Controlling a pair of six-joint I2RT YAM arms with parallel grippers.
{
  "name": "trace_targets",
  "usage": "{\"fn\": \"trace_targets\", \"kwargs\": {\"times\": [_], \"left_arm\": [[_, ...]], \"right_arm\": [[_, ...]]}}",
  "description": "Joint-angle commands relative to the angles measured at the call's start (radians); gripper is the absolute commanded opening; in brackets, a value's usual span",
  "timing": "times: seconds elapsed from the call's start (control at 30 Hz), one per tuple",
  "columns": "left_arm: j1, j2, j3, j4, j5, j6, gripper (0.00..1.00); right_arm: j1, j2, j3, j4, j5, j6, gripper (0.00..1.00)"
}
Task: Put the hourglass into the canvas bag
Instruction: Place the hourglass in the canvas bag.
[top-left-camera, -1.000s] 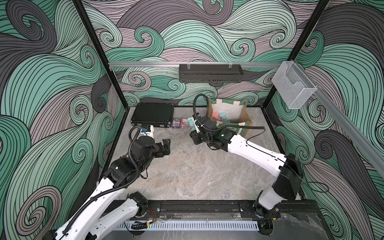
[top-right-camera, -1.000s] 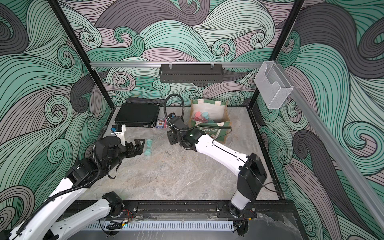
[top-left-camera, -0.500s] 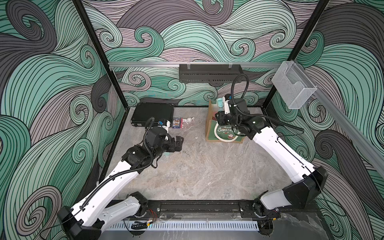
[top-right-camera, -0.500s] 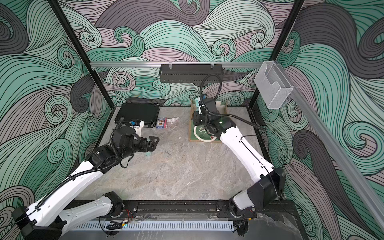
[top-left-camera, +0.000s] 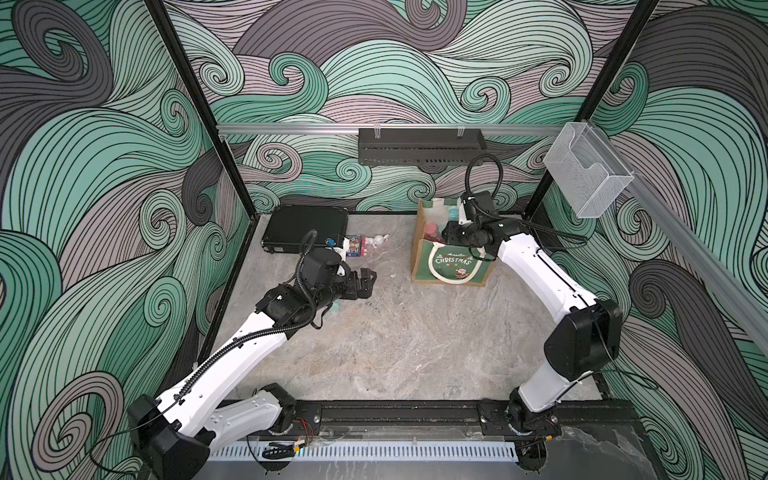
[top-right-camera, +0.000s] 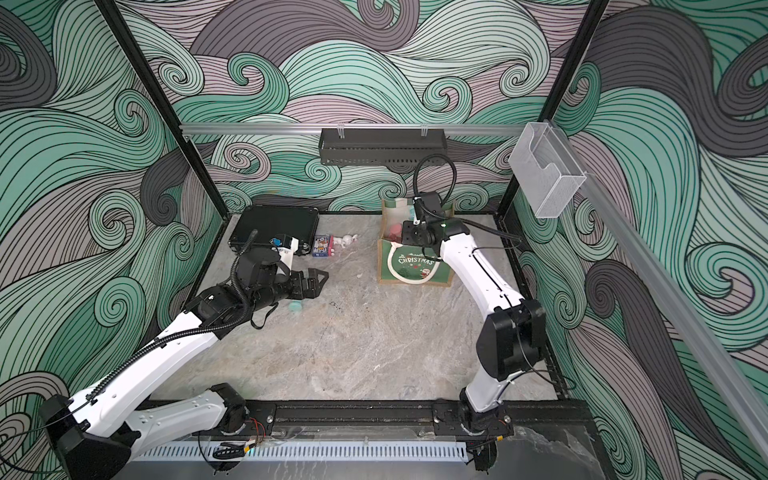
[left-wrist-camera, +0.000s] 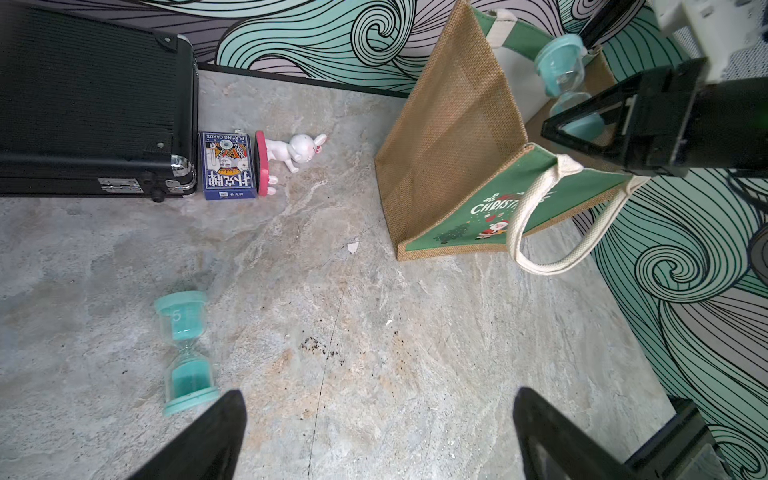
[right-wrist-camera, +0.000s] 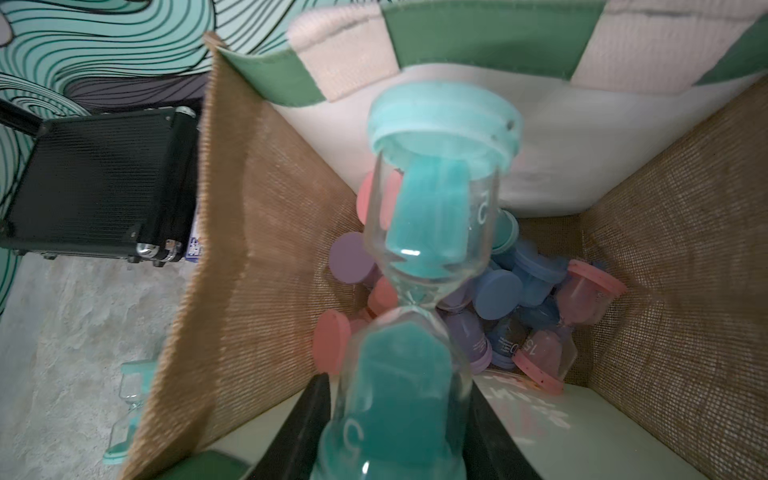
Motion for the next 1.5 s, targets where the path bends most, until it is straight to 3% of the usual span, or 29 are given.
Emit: {"fn": "trace_targets", "kwargs": {"times": [0.0,0.3,0.4,1.0,1.27,1.47], "left_arm": [[0.007,0.002,0.028,0.026,0.012,-0.014,0.99],[0.007,-0.011,0.017,0.024,-0.007,-0.021,0.98],[0.006,-0.016,0.015,0.019,-0.015,-0.020,0.99],[0.007,-0.041,0.016,-0.007,-0.063,-0.026,0.99],[0.007,-0.070,0.003,-0.042,-0.098,-0.040,0.98],[0.007,-0.103,0.000,-0.107,-0.140,-0.058,0.98]], "right_arm": [[-0.028,0.035,0.044,0.001,-0.035,0.031,0.22],[-0.053,0.130,0.027,0.002,0.047,0.017,0.28],[-0.054,0.125,0.007,0.006,0.062,0.015,0.35],[-0.050,-0.105,-0.045,0.030,-0.002,0.020,0.73],[0.009,-0.216,-0.045,0.000,-0.025,0.023,0.85],[0.155,-0.234,-0.027,-0.035,-0.011,0.022,0.89]]}}
